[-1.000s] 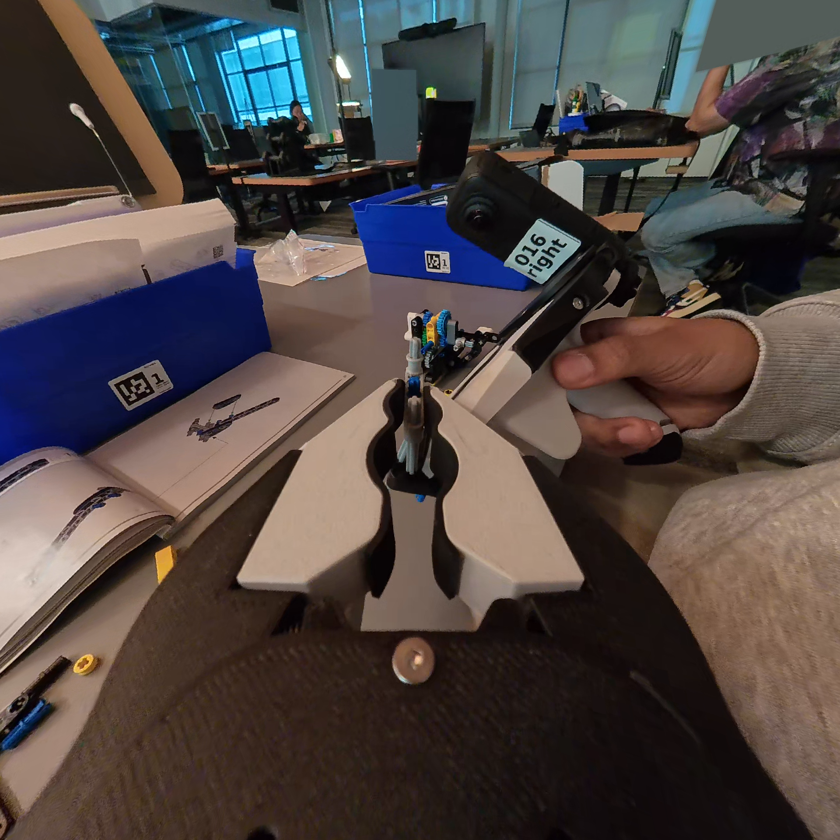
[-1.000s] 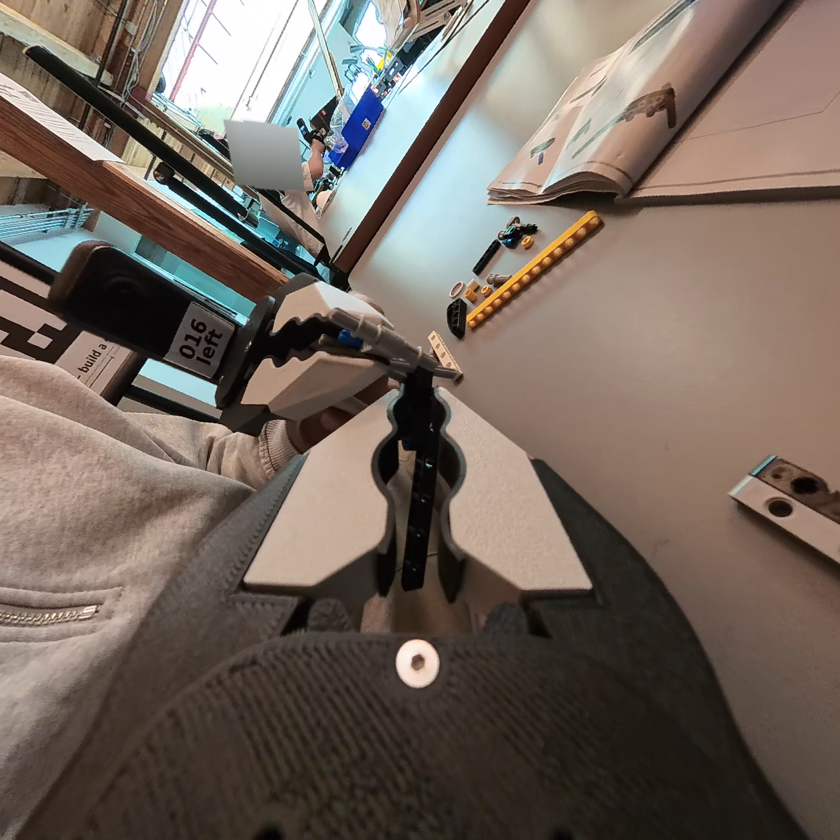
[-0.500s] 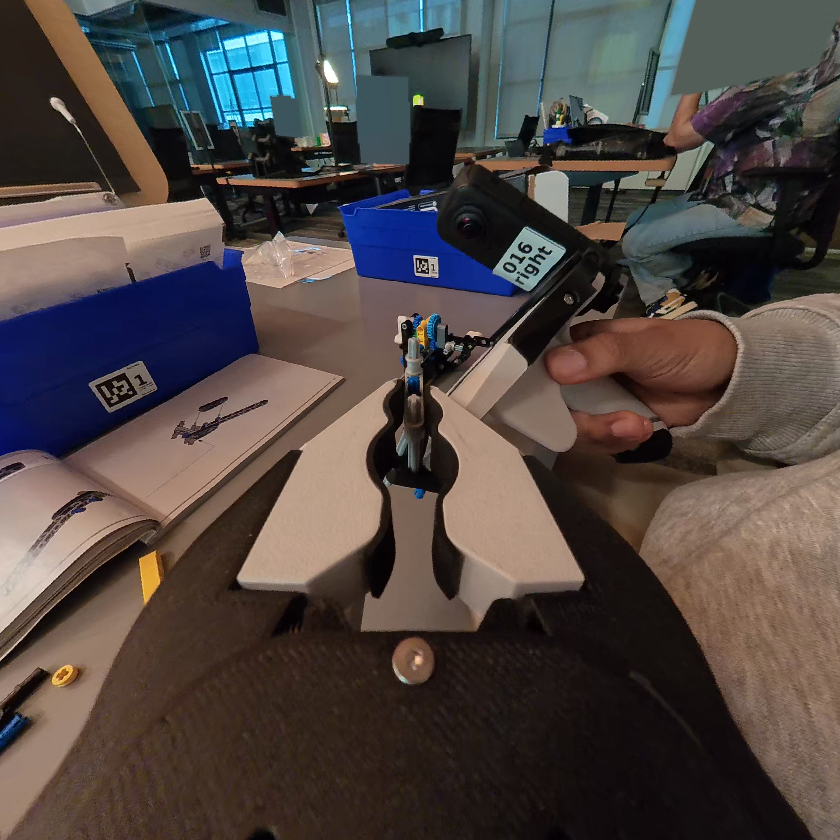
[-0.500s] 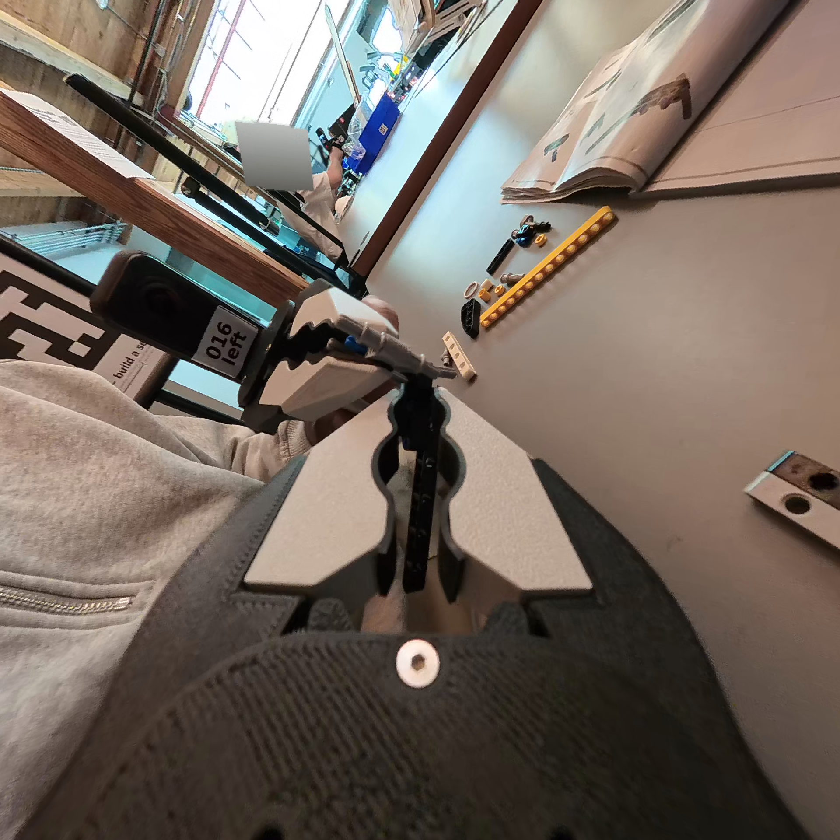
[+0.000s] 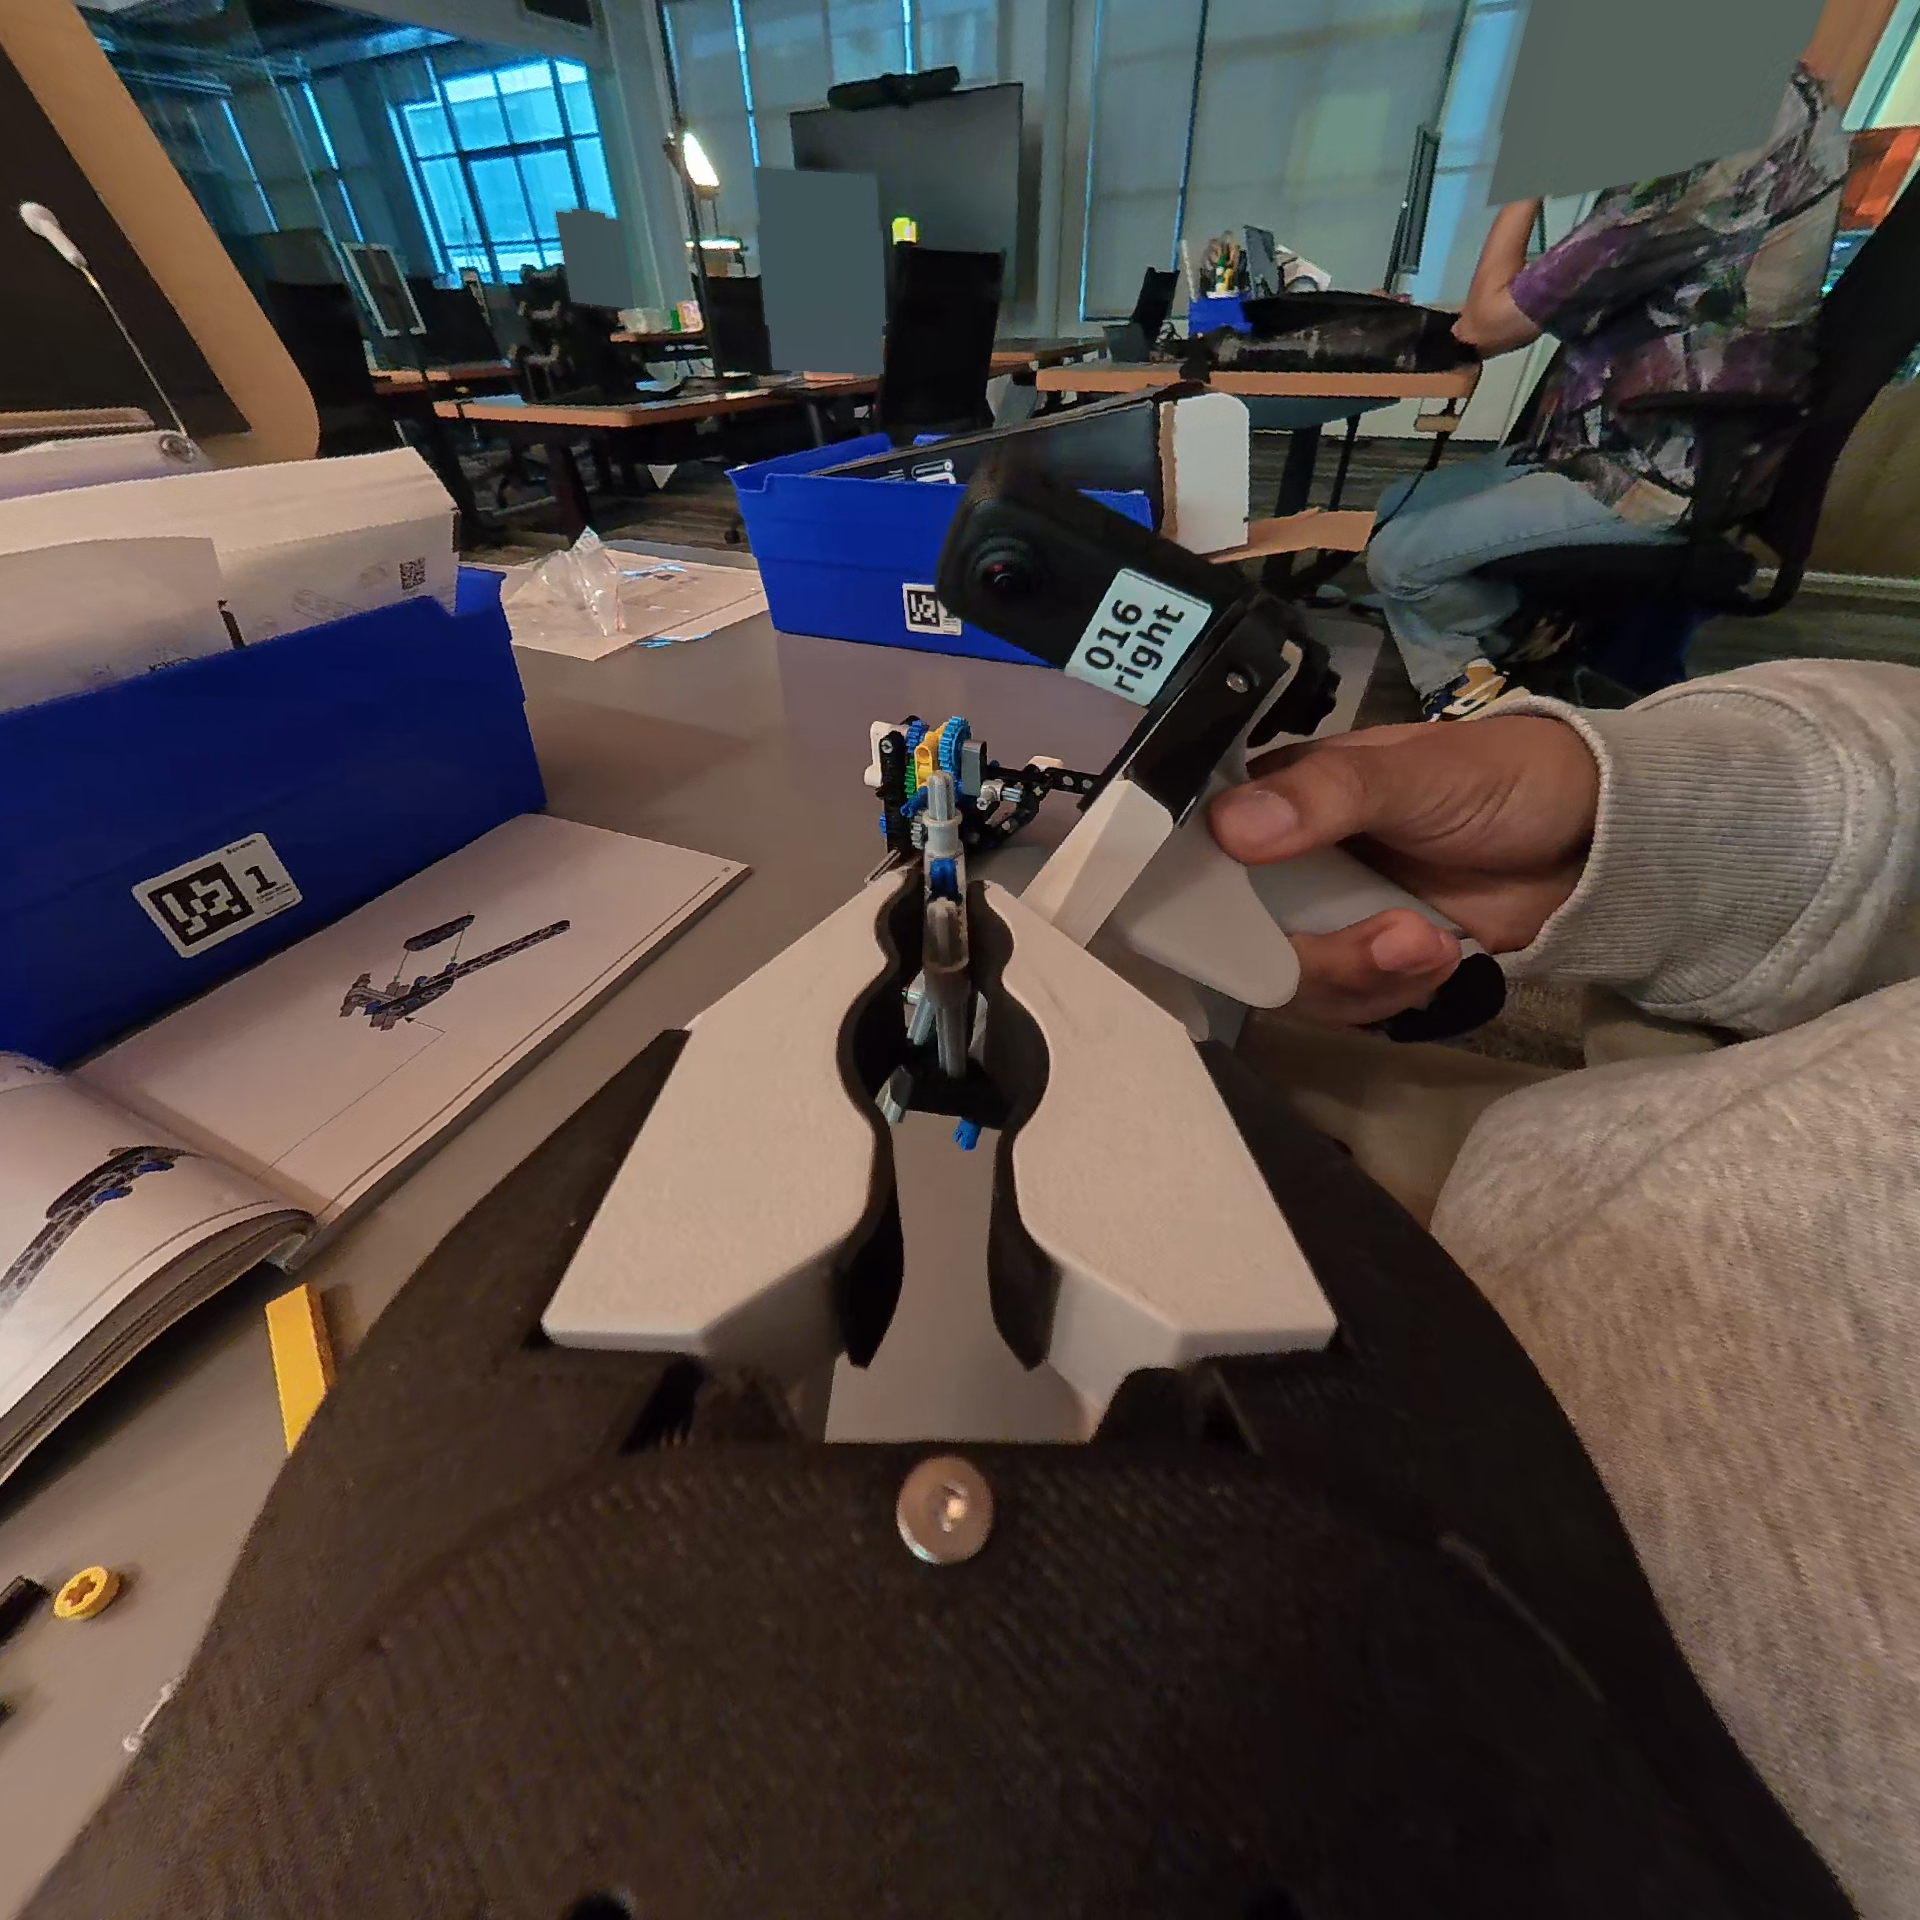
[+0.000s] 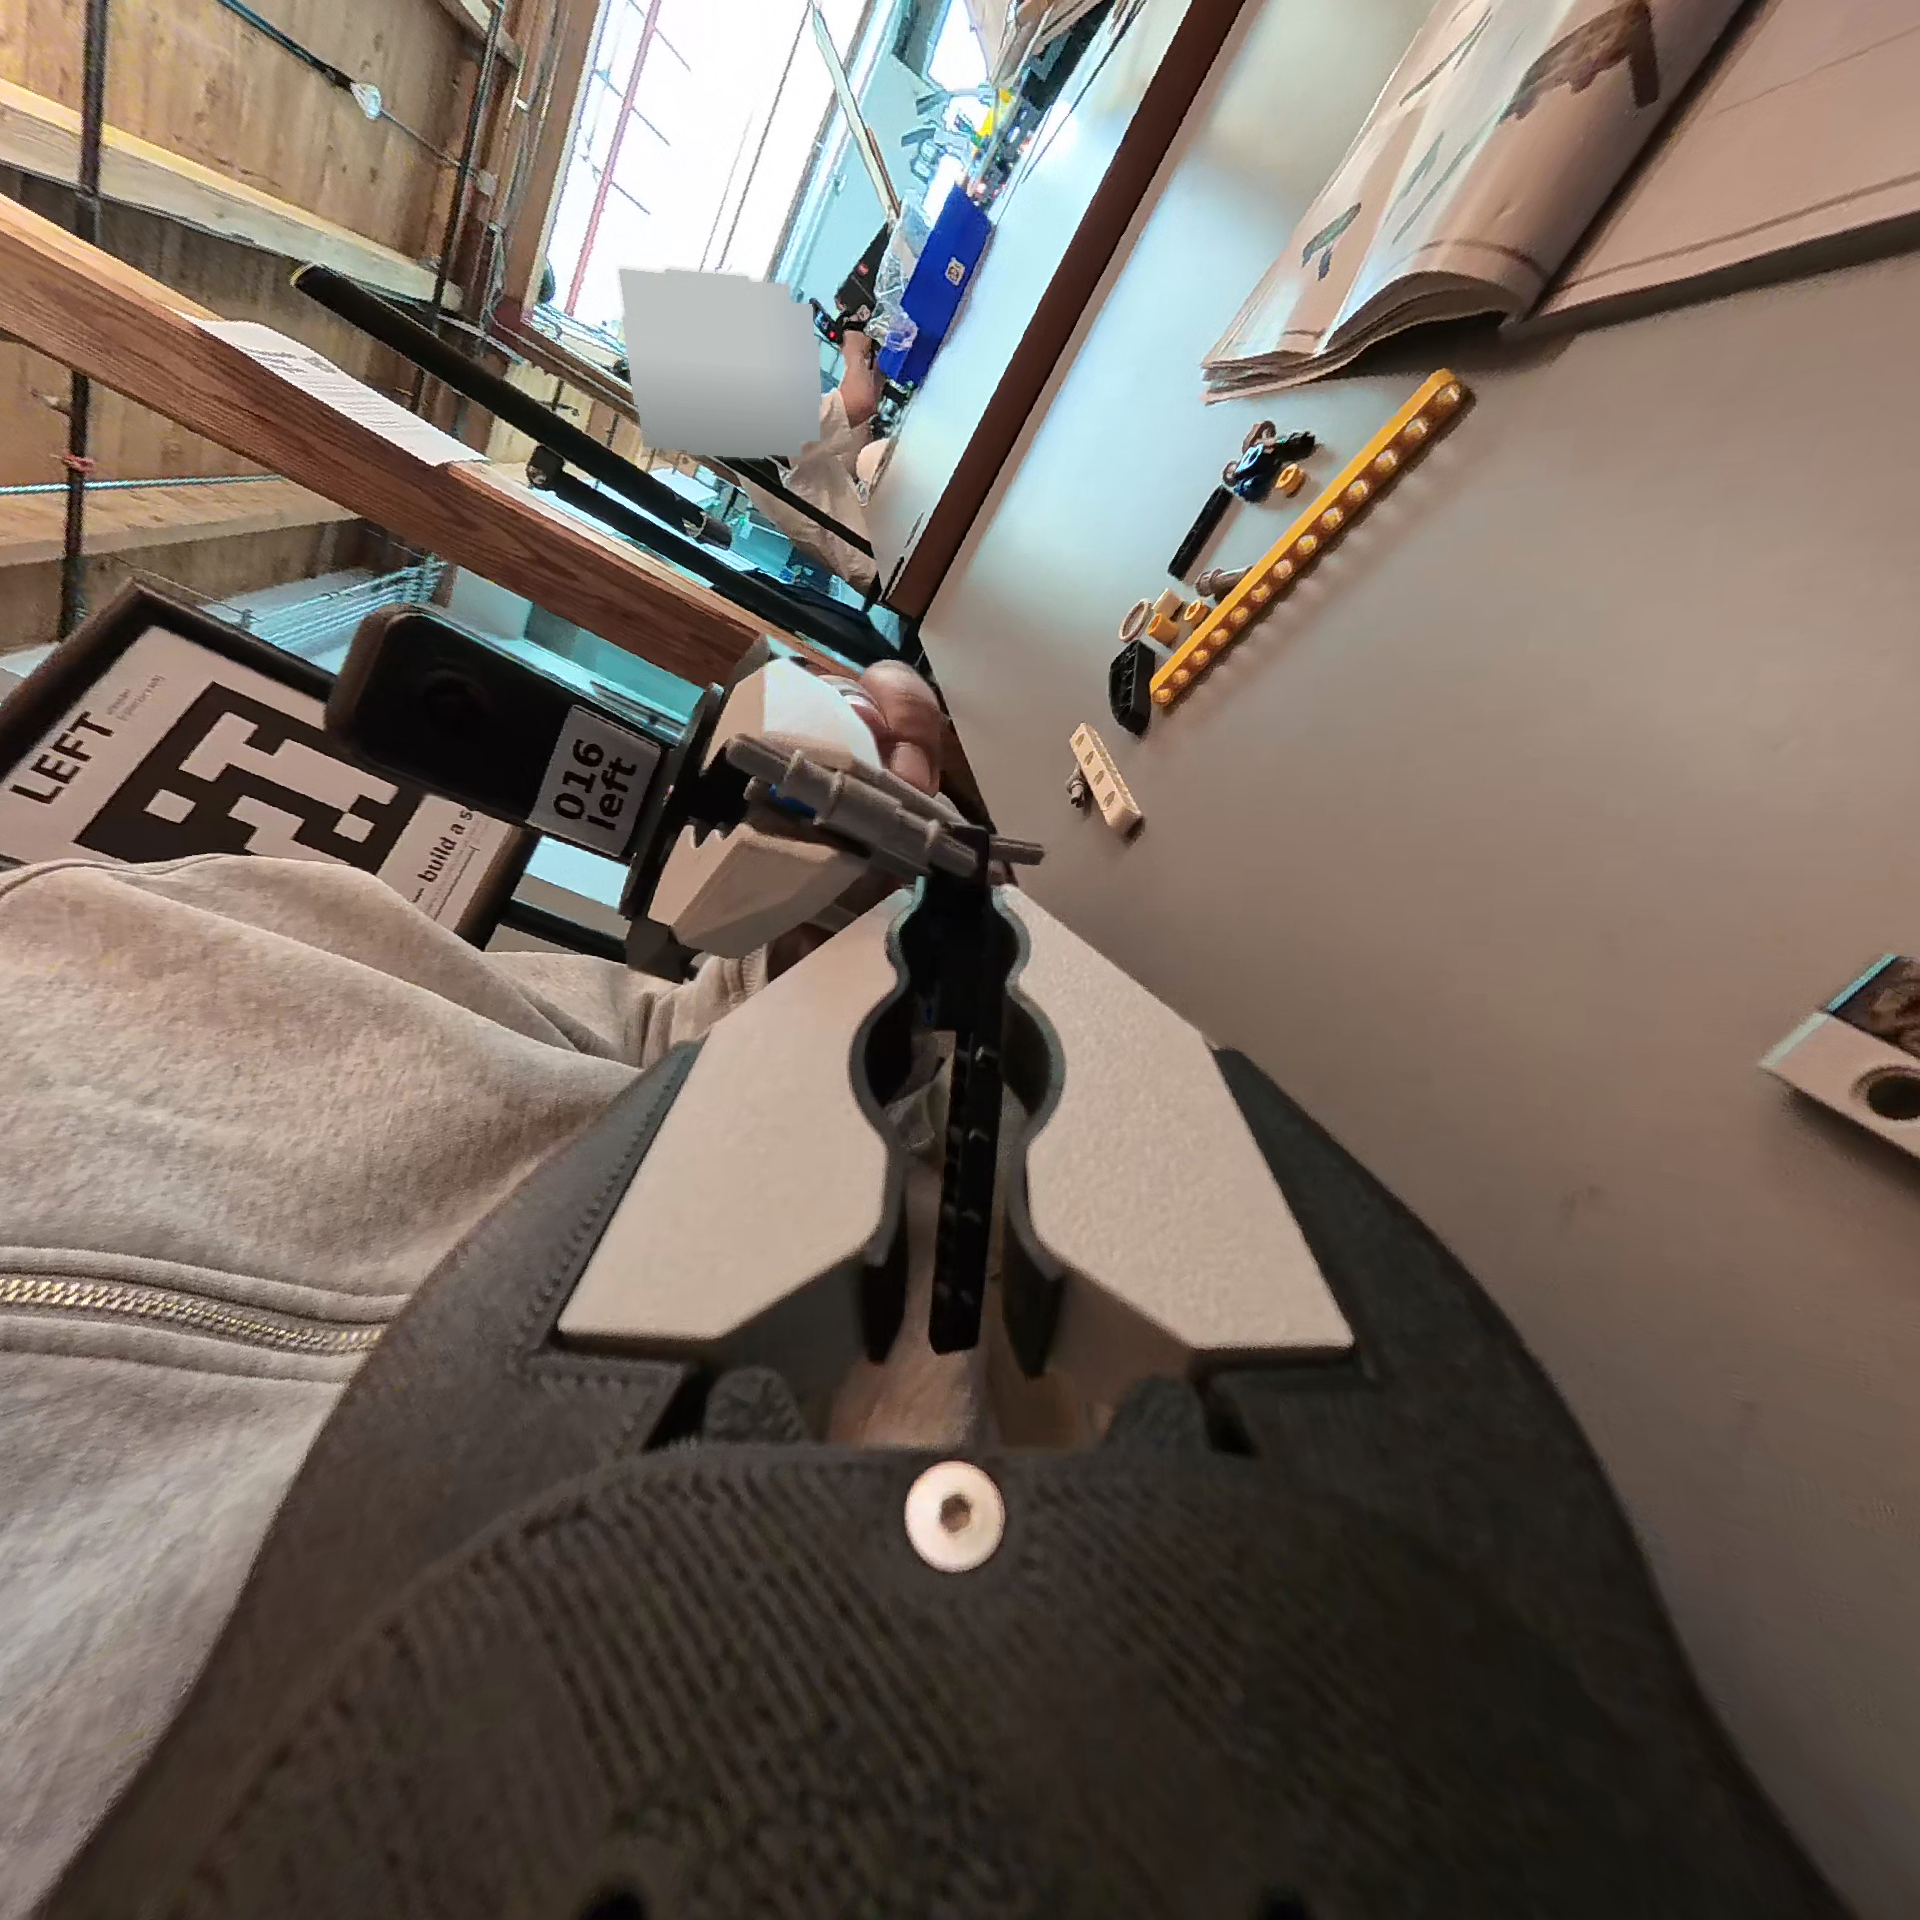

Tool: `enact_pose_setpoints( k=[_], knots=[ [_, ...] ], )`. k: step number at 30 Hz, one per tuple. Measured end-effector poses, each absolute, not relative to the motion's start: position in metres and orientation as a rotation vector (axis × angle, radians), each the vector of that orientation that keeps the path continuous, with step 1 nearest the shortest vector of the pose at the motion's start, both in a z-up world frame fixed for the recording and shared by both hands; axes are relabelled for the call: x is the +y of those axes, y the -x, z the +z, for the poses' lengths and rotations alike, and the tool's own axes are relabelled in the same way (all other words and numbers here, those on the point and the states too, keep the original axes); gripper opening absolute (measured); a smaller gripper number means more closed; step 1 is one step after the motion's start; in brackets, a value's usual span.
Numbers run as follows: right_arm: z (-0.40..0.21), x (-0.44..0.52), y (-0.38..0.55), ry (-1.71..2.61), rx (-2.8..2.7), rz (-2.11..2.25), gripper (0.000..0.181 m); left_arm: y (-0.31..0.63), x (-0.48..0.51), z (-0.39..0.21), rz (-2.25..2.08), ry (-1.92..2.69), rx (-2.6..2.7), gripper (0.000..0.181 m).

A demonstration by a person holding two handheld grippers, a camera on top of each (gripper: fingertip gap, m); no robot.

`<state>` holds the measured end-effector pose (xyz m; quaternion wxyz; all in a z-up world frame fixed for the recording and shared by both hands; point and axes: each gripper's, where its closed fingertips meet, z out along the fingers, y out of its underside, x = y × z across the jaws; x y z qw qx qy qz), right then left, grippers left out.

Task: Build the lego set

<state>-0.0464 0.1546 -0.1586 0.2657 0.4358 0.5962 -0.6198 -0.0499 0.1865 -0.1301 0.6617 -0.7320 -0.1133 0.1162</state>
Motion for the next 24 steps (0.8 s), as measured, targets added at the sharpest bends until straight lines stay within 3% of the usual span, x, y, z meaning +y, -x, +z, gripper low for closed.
enact_pose_setpoints(
  k=[24],
  knots=[
    [-0.1632, 0.1506, 0.0395, -1.153, 1.581, -1.613, 0.008, 0.0396, 0.1846, -0.1322, 0.245, 1.711, -0.150, 0.003]
  ],
)
